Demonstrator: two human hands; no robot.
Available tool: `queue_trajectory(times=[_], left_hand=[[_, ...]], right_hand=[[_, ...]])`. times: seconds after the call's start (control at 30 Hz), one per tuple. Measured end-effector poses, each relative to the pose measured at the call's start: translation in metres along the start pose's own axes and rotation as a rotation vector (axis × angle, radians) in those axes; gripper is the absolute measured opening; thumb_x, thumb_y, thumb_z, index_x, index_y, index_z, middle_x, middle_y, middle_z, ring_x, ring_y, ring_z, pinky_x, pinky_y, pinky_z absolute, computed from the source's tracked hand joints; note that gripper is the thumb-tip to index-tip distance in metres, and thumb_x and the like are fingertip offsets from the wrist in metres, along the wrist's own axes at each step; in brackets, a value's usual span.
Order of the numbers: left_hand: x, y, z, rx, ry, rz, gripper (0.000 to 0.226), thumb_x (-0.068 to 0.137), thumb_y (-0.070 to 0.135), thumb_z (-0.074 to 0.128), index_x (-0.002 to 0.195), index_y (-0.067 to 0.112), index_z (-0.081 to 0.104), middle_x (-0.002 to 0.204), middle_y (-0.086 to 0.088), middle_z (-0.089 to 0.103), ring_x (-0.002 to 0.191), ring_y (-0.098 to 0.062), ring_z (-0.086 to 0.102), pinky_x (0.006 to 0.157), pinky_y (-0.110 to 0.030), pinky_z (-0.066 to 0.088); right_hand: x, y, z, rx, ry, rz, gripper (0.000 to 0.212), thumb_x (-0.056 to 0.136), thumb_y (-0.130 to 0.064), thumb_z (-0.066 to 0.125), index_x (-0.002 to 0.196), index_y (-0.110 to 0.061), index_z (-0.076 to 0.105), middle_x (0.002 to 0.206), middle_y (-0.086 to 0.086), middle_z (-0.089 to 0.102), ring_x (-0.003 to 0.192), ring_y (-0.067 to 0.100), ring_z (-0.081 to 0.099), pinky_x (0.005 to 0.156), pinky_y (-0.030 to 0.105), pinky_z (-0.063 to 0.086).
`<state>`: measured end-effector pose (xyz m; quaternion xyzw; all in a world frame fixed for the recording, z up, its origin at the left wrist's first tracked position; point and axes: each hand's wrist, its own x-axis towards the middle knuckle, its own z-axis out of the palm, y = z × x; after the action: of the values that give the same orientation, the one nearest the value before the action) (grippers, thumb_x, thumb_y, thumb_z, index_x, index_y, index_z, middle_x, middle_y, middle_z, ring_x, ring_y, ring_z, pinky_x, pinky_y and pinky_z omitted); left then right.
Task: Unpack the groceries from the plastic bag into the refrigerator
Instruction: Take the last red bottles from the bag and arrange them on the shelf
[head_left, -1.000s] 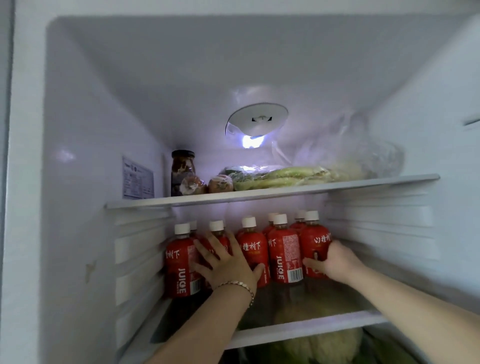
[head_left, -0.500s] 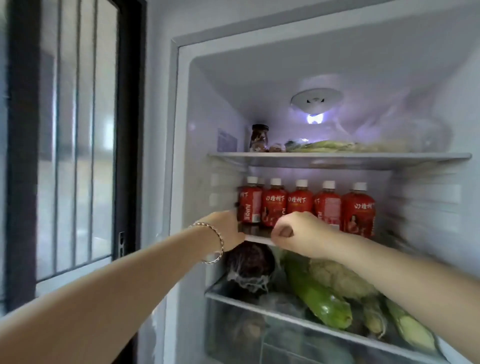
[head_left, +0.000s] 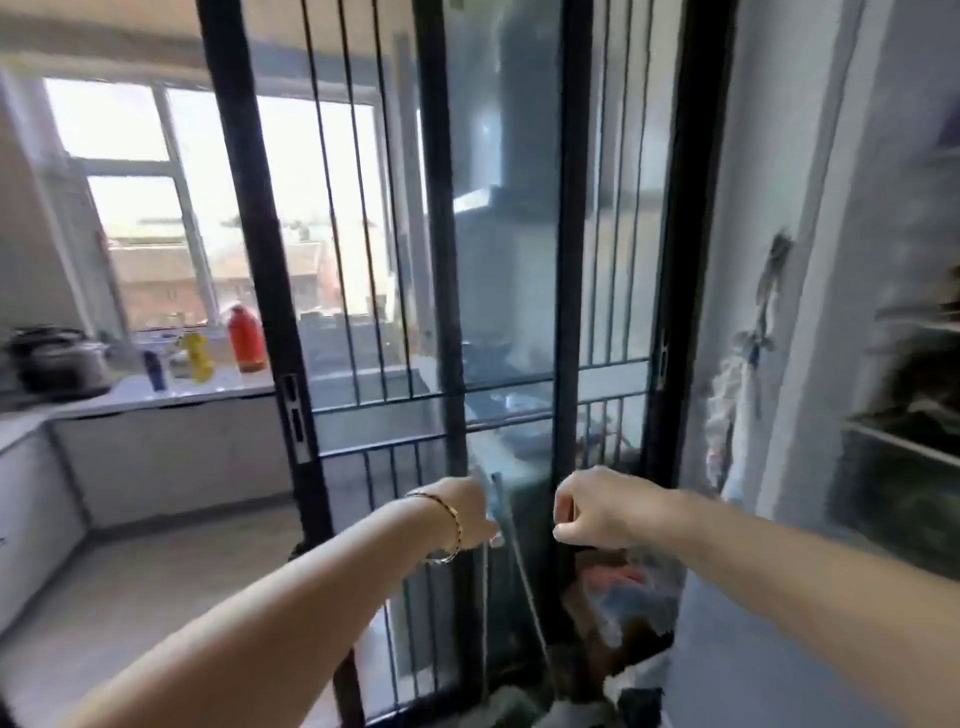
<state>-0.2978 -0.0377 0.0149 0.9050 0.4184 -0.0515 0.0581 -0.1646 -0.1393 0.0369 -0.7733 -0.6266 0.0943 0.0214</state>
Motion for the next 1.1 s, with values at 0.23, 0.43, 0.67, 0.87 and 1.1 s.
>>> queue_trajectory(times=[0.23,0.43,0.67,0.87,1.1], left_hand=[[-0.202,-0.206,0.084,-0.250,-0.013,-0.468,0.029,0.088,0.028,0.052,0.103,0.008,0.066,0.098,-0.008,0.065,0.097,-0.028,0.061,0.078,-0.030,0.047],[-0.441,-0.360,0.148,-0.371,-0.062,-0.874,0.019,0.085,0.025,0.049,0.071,0.013,0.054,0.082,-0.008,0.056,0.077,-0.026,0.054,0.066,-0.028,0.041],[-0.709,-0.454,0.213,-0.538,0.004,-1.371,0.024,0.083,0.024,0.047,0.065,0.011,0.056,0.069,-0.010,0.058,0.065,-0.028,0.057,0.057,-0.029,0.043],[-0.857,-0.495,0.259,-0.627,0.105,-1.675,0.021,0.087,0.024,0.047,0.089,0.012,0.065,0.103,-0.010,0.069,0.094,-0.029,0.066,0.077,-0.030,0.051],[-0.980,-0.582,0.307,-0.617,0.178,-1.940,0.019,0.092,0.026,0.045,0.101,0.020,0.060,0.111,-0.002,0.064,0.101,-0.023,0.061,0.084,-0.030,0.048]], right_hand=[[0.005,-0.254,0.099,-0.127,-0.125,-0.465,0.029,0.088,-0.035,0.054,0.109,-0.017,0.064,0.114,0.005,0.064,0.105,0.024,0.060,0.079,0.026,0.046],[-0.053,-0.509,0.200,-0.164,-0.272,-0.857,0.027,0.087,-0.034,0.053,0.108,-0.020,0.064,0.110,0.004,0.067,0.106,0.027,0.059,0.090,0.030,0.047],[-0.170,-0.761,0.292,-0.327,-0.436,-1.230,0.021,0.087,-0.024,0.050,0.083,-0.010,0.066,0.099,0.011,0.062,0.095,0.023,0.059,0.073,0.024,0.041],[-0.249,-0.918,0.350,-0.416,-0.518,-1.485,0.026,0.091,-0.025,0.048,0.105,-0.010,0.065,0.092,0.000,0.056,0.086,0.018,0.052,0.080,0.027,0.044],[-0.295,-1.085,0.417,-0.431,-0.565,-1.690,0.026,0.089,-0.029,0.052,0.107,-0.016,0.065,0.110,0.001,0.064,0.101,0.020,0.061,0.086,0.031,0.050]])
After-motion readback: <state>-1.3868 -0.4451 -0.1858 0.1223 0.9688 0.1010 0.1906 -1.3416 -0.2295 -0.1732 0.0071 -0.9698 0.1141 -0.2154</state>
